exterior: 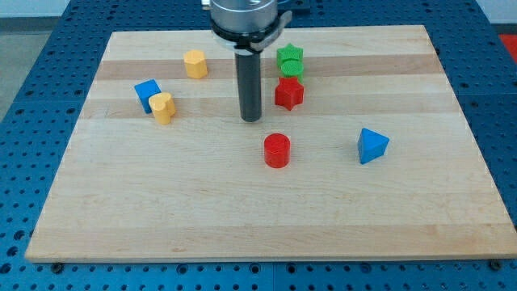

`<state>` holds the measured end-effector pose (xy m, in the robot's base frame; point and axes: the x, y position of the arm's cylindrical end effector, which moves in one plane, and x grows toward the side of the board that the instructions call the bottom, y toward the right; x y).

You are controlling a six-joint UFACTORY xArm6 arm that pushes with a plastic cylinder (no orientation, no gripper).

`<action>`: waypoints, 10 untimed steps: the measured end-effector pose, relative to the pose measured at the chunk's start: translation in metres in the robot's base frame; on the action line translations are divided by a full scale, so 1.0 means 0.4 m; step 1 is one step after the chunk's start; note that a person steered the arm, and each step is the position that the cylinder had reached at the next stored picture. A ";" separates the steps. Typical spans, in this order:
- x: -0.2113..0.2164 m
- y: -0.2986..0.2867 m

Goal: Move the red star into the green circle

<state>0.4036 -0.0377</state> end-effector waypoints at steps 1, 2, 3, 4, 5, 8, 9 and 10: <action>-0.037 -0.017; -0.081 -0.017; -0.093 -0.017; -0.093 -0.017; -0.090 -0.015; -0.089 0.015; -0.089 0.029; -0.089 0.048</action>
<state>0.3681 -0.0183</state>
